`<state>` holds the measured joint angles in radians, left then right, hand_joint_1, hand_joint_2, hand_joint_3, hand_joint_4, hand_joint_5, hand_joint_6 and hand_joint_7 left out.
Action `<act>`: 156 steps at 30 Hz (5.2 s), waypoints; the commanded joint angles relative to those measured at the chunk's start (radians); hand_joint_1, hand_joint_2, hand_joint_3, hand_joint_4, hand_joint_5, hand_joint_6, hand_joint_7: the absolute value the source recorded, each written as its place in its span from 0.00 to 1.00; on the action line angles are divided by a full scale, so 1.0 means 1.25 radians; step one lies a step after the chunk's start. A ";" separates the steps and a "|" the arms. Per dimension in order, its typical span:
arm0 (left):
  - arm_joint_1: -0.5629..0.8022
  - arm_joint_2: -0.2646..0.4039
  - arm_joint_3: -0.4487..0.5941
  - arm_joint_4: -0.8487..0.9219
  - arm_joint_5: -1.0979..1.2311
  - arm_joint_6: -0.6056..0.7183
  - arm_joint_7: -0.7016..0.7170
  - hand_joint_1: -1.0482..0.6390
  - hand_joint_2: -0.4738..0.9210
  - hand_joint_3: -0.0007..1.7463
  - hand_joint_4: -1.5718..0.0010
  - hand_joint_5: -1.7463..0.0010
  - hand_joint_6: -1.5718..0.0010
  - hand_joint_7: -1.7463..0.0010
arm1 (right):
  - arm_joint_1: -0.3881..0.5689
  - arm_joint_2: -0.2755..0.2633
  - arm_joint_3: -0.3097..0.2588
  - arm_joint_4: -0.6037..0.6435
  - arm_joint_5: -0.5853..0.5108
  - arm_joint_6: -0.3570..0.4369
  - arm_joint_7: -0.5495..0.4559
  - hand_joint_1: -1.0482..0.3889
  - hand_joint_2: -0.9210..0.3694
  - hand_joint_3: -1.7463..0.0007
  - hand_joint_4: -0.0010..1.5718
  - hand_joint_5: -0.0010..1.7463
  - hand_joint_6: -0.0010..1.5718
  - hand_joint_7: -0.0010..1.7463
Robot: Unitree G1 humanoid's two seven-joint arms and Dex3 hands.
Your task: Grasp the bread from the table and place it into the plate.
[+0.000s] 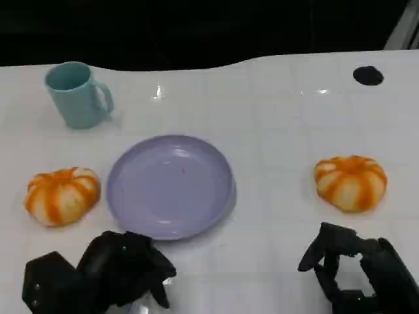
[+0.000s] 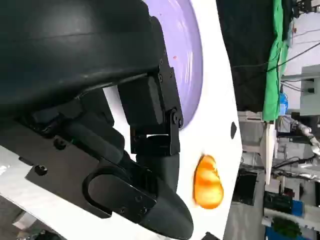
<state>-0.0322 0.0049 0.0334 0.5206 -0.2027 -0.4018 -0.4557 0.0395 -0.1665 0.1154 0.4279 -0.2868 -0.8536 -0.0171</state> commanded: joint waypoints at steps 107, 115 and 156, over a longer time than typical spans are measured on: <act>0.027 0.005 -0.005 -0.034 0.006 0.005 0.010 0.00 0.92 0.00 0.07 0.42 0.01 0.70 | -0.392 -0.142 0.226 0.208 -0.493 0.666 -0.216 0.37 0.04 0.99 0.04 0.22 0.19 0.01; 0.027 0.004 -0.006 -0.033 0.005 0.003 0.011 0.00 0.92 0.00 0.07 0.42 0.01 0.70 | -0.446 -0.133 0.250 0.349 -0.457 0.614 -0.272 0.47 0.00 0.99 0.47 0.08 0.47 0.03; 0.036 -0.002 -0.011 -0.044 0.006 0.010 0.013 0.00 0.92 0.00 0.07 0.42 0.01 0.70 | -0.464 -0.128 0.264 0.113 -0.370 0.383 -0.390 0.60 0.47 0.21 0.62 1.00 0.51 0.93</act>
<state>-0.0036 -0.0085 0.0134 0.4757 -0.1902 -0.3950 -0.4387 -0.5408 -0.3349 0.4554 0.6143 -0.7704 -0.3670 -0.5493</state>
